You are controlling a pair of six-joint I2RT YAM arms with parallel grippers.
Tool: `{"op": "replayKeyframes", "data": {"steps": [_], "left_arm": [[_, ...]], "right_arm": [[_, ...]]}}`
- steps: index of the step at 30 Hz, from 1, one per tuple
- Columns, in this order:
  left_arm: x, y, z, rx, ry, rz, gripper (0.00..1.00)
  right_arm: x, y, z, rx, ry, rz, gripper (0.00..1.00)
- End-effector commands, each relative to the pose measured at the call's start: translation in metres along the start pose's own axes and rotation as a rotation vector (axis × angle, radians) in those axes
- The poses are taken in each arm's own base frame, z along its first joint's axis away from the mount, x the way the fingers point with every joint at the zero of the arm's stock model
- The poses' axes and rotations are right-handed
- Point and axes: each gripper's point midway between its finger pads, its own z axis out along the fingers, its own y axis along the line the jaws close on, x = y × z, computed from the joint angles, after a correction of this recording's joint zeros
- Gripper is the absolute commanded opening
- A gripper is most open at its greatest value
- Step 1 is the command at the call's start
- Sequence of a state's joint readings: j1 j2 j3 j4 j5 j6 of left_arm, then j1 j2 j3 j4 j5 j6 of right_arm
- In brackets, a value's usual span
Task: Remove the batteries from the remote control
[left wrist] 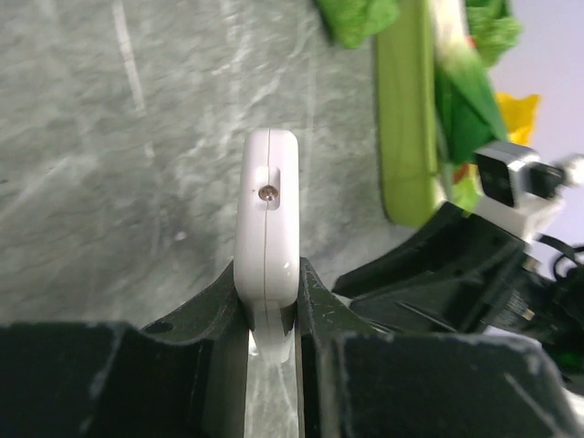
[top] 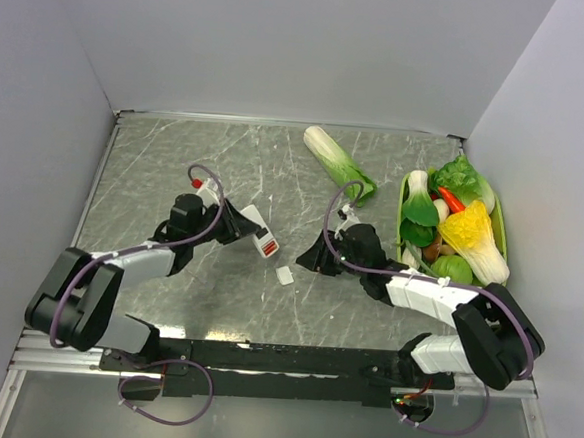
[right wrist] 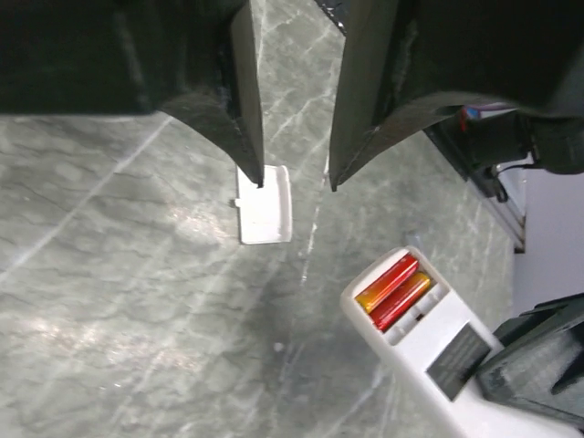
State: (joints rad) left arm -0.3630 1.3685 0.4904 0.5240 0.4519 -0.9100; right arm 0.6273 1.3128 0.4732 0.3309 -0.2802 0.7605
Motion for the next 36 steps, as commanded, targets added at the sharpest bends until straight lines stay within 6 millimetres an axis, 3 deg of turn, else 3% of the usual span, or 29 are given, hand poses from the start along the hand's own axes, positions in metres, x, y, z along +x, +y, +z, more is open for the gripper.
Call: {"op": "replayKeyframes", "data": {"steps": [1, 11, 13, 17, 20, 21, 22, 23, 25, 29, 36], "left_arm": [[-0.011, 0.009, 0.012, -0.049, 0.002, 0.001, 0.01], [0.012, 0.054, 0.033, -0.161, 0.118, -0.083, 0.12], [0.014, 0.059, 0.031, -0.19, 0.126, -0.094, 0.22], [0.009, 0.063, 0.027, -0.235, 0.103, -0.084, 0.6], [-0.003, 0.06, 0.02, -0.29, 0.065, -0.089, 0.67], [-0.009, 0.069, 0.018, -0.357, 0.032, -0.093, 0.67], [-0.022, 0.065, 0.018, -0.384, 0.004, -0.09, 0.68], [-0.019, 0.075, 0.01, -0.464, 0.013, -0.118, 0.71], [-0.037, 0.076, 0.003, -0.537, -0.058, -0.12, 0.73], [-0.053, 0.088, -0.023, -0.702, -0.194, -0.236, 0.78], [-0.065, 0.114, -0.084, -0.927, -0.363, -0.394, 0.84]], "right_arm": [[-0.023, 0.01, -0.004, -0.002, -0.066, -0.057, 0.47], [-0.029, 0.022, -0.017, -0.052, -0.112, -0.085, 0.51], [-0.03, 0.022, -0.019, -0.052, -0.121, -0.089, 0.51], [-0.03, 0.018, -0.019, -0.037, -0.126, -0.096, 0.53], [-0.031, 0.02, -0.019, -0.037, -0.123, -0.107, 0.54], [-0.03, 0.018, -0.019, -0.033, -0.125, -0.106, 0.54], [-0.032, 0.02, -0.02, -0.043, -0.136, -0.109, 0.53], [-0.033, 0.021, -0.02, -0.046, -0.139, -0.111, 0.53], [-0.034, 0.021, -0.021, -0.044, -0.141, -0.12, 0.53], [-0.035, 0.02, -0.023, -0.041, -0.152, -0.136, 0.52], [-0.035, 0.028, -0.023, -0.02, -0.147, -0.22, 0.51]]}}
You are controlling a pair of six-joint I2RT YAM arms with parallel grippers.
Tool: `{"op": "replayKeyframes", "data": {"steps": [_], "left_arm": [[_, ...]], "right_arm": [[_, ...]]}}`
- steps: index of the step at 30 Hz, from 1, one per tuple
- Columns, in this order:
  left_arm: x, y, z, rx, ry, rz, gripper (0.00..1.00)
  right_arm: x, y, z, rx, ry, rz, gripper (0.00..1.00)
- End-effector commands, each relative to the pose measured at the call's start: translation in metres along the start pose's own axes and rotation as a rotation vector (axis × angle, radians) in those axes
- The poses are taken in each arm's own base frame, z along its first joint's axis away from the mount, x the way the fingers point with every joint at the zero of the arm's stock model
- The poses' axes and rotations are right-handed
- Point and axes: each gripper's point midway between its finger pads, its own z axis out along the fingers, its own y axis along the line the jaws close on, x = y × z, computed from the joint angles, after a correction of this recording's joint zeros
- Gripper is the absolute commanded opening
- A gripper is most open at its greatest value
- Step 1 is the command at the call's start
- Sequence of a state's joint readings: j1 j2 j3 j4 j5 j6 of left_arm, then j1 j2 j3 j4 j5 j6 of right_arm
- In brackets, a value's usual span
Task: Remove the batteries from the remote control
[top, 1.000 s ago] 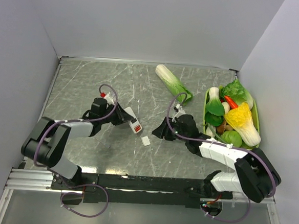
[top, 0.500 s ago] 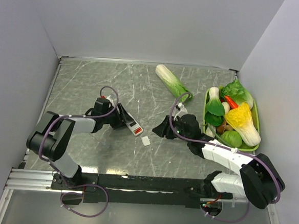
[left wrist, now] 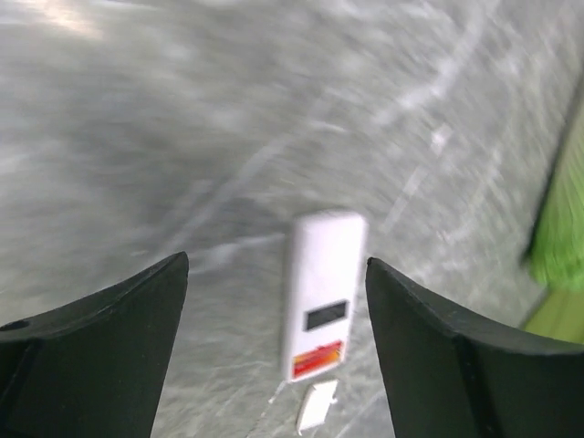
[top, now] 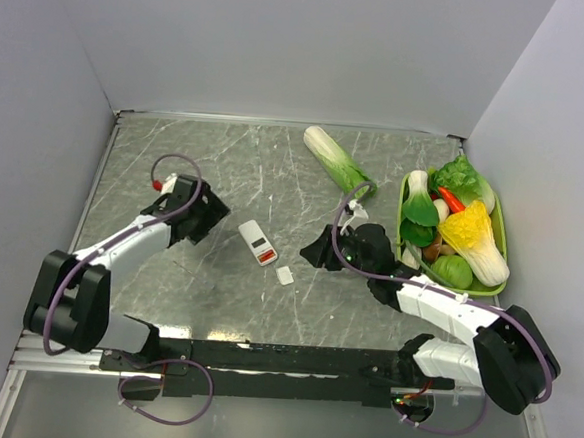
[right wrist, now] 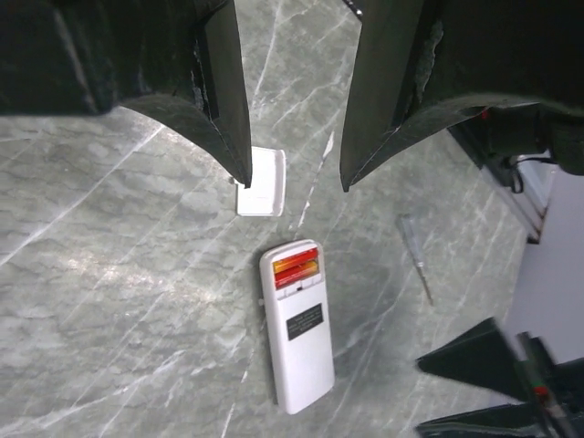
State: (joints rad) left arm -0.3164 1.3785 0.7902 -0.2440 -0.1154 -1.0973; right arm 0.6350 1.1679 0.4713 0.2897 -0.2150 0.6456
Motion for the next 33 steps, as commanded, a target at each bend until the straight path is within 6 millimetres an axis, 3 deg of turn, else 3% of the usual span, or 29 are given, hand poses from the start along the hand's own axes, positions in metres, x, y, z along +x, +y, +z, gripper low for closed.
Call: {"op": "replayKeyframes", "data": {"steps": [1, 4, 5, 6, 7, 8, 9, 10, 11, 12, 13, 14, 15, 17, 18, 19, 21, 23, 29, 31, 33], "left_arm": [[-0.031, 0.048, -0.021, -0.212, -0.127, -0.138, 0.85], [-0.042, 0.069, -0.03, -0.271, -0.146, -0.143, 0.88], [-0.047, 0.076, -0.032, -0.281, -0.146, -0.154, 0.92], [-0.048, 0.081, -0.034, -0.288, -0.139, -0.156, 0.93], [-0.051, 0.085, -0.038, -0.284, -0.139, -0.145, 0.94], [-0.058, 0.091, -0.041, -0.286, -0.143, -0.167, 0.95], [-0.057, 0.094, -0.043, -0.277, -0.125, -0.176, 0.95], [-0.062, 0.094, -0.049, -0.256, -0.129, -0.173, 0.95], [-0.072, 0.103, -0.052, -0.263, -0.144, -0.207, 0.95], [-0.071, 0.104, -0.055, -0.245, -0.125, -0.218, 0.94], [-0.076, 0.106, -0.061, -0.232, -0.138, -0.228, 0.93], [-0.084, 0.117, -0.066, -0.246, -0.153, -0.266, 0.93], [-0.085, 0.122, -0.068, -0.248, -0.153, -0.281, 0.92], [-0.093, 0.134, -0.076, -0.259, -0.178, -0.318, 0.91], [-0.092, 0.141, -0.078, -0.272, -0.178, -0.325, 0.91], [-0.093, 0.144, -0.079, -0.27, -0.176, -0.322, 0.91], [-0.093, 0.155, -0.08, -0.288, -0.174, -0.346, 0.91], [-0.09, 0.153, -0.079, -0.274, -0.153, -0.35, 0.91], [-0.086, 0.158, -0.07, -0.295, -0.095, -0.35, 0.91], [-0.086, 0.161, -0.068, -0.31, -0.08, -0.352, 0.91], [-0.085, 0.161, -0.066, -0.305, -0.068, -0.355, 0.91]], "right_arm": [[-0.013, 0.022, 0.002, -0.009, -0.036, -0.105, 0.51], [-0.012, 0.036, 0.01, -0.001, -0.02, -0.169, 0.51], [-0.004, 0.049, 0.013, -0.022, 0.003, -0.211, 0.51], [0.007, 0.048, 0.02, -0.008, 0.046, -0.231, 0.52], [-0.001, 0.065, 0.025, -0.034, 0.038, -0.251, 0.52], [0.008, 0.079, 0.029, -0.073, 0.069, -0.292, 0.52], [0.019, 0.077, 0.039, -0.067, 0.113, -0.309, 0.52], [0.012, 0.096, 0.044, -0.103, 0.106, -0.324, 0.52], [0.015, 0.101, 0.05, -0.114, 0.121, -0.346, 0.52], [0.029, 0.104, 0.059, -0.116, 0.159, -0.366, 0.52], [0.022, 0.118, 0.065, -0.133, 0.141, -0.382, 0.52], [0.024, 0.121, 0.072, -0.133, 0.144, -0.409, 0.51], [0.04, 0.12, 0.084, -0.116, 0.177, -0.437, 0.51], [0.042, 0.135, 0.098, -0.12, 0.191, -0.492, 0.51], [0.055, 0.125, 0.111, -0.079, 0.223, -0.515, 0.51], [0.054, 0.143, 0.117, -0.096, 0.213, -0.54, 0.5], [0.074, 0.136, 0.132, -0.07, 0.271, -0.589, 0.5], [0.076, 0.144, 0.141, -0.066, 0.256, -0.62, 0.5], [0.118, 0.149, 0.166, -0.091, 0.325, -0.679, 0.5], [0.12, 0.154, 0.172, -0.09, 0.32, -0.672, 0.53], [0.135, 0.143, 0.176, -0.045, 0.351, -0.683, 0.54]]}}
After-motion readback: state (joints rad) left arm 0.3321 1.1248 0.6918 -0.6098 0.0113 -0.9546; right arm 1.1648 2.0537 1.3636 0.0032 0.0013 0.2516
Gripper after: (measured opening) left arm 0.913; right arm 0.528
